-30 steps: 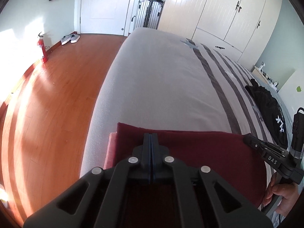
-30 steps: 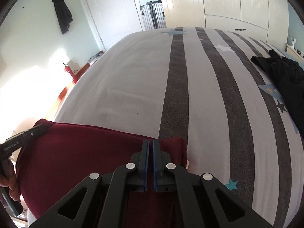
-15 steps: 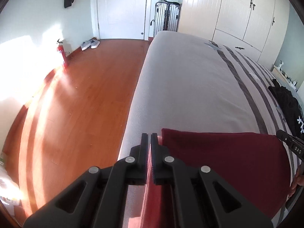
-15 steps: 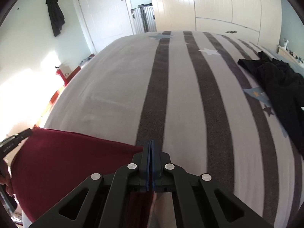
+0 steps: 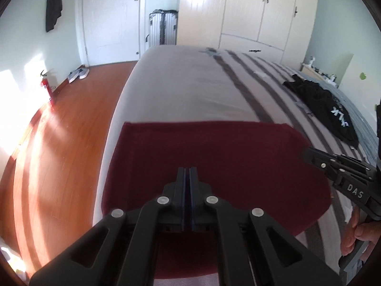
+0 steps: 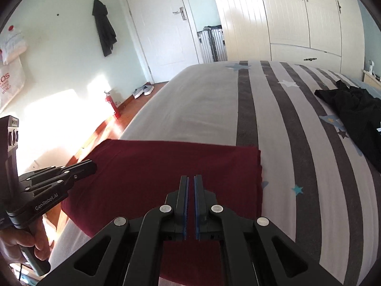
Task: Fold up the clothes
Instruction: 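Press the sweatshirt onto the pink shirt and open both grippers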
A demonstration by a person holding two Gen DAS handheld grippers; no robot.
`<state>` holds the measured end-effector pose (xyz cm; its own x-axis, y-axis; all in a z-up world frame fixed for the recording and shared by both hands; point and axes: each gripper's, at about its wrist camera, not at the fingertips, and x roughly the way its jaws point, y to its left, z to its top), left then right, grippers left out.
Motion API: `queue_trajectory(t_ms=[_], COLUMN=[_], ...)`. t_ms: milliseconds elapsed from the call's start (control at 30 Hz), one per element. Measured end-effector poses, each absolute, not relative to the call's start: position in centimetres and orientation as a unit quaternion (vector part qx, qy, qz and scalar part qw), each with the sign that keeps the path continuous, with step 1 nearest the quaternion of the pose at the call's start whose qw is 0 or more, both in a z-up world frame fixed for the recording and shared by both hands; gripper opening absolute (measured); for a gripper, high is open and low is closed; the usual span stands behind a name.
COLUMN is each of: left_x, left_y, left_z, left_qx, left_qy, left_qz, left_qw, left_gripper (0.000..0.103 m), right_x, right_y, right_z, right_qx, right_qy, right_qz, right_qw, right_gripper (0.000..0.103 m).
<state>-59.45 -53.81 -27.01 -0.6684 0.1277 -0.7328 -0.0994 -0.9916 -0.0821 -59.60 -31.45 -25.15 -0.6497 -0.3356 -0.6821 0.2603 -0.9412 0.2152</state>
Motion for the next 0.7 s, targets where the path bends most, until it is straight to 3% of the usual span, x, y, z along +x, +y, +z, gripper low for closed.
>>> queue_trajectory(t_ms=[267,567,700], left_x=[-59.0,-58.9,-59.1], left_y=[-55.4,-57.3,-57.2], left_z=[-26.6,-26.9,-27.8], left_qx=[-0.396,-0.401,-0.408], left_qy=[-0.014,-0.048,-0.04], left_qz=[0.917,0.915,0.912], left_qw=[0.029,0.011,0.02], left_gripper=[0.002,0.002,0.002], right_x=[-63.5,-61.9,-61.5], right_y=[-27.6,-25.9,-25.0], right_z=[-28.1,-27.1,-28.2], right_qx=[0.415,0.4,0.412], right_qy=[-0.053,-0.058,-0.056], right_qz=[-0.899,-0.907,-0.903], right_qw=[0.131,0.115,0.109], right_gripper=[0.0,0.0,0.015])
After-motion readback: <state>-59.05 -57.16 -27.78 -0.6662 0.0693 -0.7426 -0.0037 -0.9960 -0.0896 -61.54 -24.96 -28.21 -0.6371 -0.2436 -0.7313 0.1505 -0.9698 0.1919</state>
